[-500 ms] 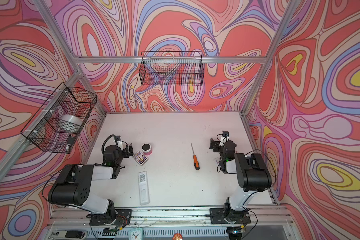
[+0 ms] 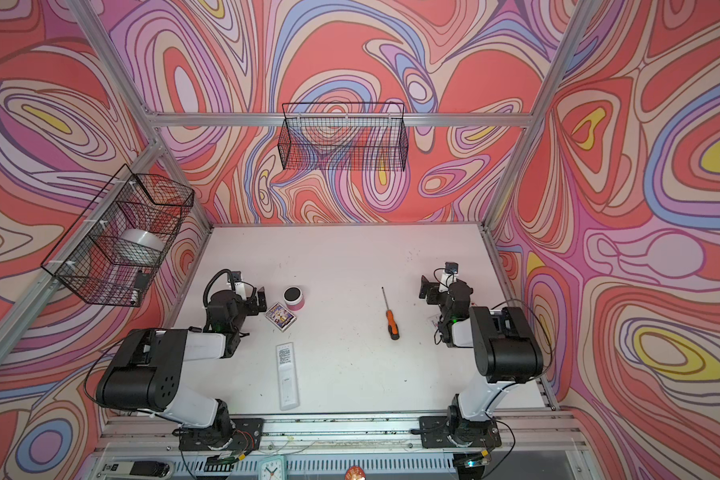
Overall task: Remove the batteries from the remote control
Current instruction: 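Raise both arms and move the right gripper toward the white remote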
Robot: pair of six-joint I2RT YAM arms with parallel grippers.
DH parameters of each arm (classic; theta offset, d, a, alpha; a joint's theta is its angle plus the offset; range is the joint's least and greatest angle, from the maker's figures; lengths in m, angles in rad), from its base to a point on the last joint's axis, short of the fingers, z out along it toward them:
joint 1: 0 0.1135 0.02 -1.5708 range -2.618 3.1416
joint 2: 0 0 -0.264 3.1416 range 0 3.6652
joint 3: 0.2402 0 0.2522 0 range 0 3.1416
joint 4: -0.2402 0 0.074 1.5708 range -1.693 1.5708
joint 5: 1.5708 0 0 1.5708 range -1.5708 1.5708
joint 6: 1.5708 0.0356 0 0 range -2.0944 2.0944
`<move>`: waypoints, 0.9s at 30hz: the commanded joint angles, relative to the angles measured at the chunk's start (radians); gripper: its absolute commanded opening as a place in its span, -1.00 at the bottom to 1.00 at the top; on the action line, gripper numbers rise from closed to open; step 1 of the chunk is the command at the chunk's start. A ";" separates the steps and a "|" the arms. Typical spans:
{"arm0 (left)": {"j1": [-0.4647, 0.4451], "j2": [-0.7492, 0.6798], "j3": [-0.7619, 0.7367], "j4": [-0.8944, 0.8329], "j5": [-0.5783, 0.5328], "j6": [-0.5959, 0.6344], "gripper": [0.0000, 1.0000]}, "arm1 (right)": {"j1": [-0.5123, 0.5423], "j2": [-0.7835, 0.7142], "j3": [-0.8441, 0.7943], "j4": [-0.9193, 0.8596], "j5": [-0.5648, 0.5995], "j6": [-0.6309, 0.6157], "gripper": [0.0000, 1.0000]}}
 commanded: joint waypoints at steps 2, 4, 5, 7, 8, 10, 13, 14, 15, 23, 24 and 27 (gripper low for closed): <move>0.003 -0.001 -0.003 0.019 0.010 -0.001 1.00 | 0.004 0.005 0.010 -0.009 0.011 -0.007 0.97; 0.002 -0.002 -0.004 0.018 0.011 -0.002 1.00 | 0.003 0.004 0.011 -0.013 0.009 -0.006 0.97; 0.003 -0.002 -0.003 0.017 0.010 -0.001 1.00 | 0.003 0.003 0.012 -0.013 0.009 -0.006 0.97; 0.003 -0.004 -0.004 0.019 0.010 -0.002 1.00 | 0.004 0.002 0.010 -0.015 0.007 -0.006 0.97; 0.003 -0.004 -0.006 0.021 0.013 0.000 1.00 | 0.004 0.000 0.010 -0.017 0.007 -0.005 0.97; 0.003 -0.012 0.004 -0.007 0.018 0.004 1.00 | 0.004 -0.006 0.012 -0.019 0.042 0.009 0.97; 0.003 -0.066 0.083 -0.196 -0.059 -0.026 1.00 | 0.003 -0.076 0.052 -0.150 0.124 0.037 0.97; 0.003 -0.088 0.122 -0.309 -0.102 -0.050 1.00 | 0.004 -0.109 0.072 -0.212 0.146 0.042 0.97; 0.003 -0.103 0.197 -0.412 -0.144 -0.077 1.00 | 0.004 -0.147 0.104 -0.295 0.176 0.054 0.97; 0.004 -0.182 0.531 -1.114 -0.205 -0.429 1.00 | -0.023 -0.072 0.777 -1.443 0.128 0.356 0.77; 0.004 -0.172 0.577 -1.213 -0.148 -0.459 1.00 | -0.022 -0.043 0.827 -1.527 0.079 0.373 0.73; -0.002 -0.121 0.696 -1.397 0.047 -0.519 1.00 | -0.018 0.034 0.947 -1.751 -0.108 0.414 0.67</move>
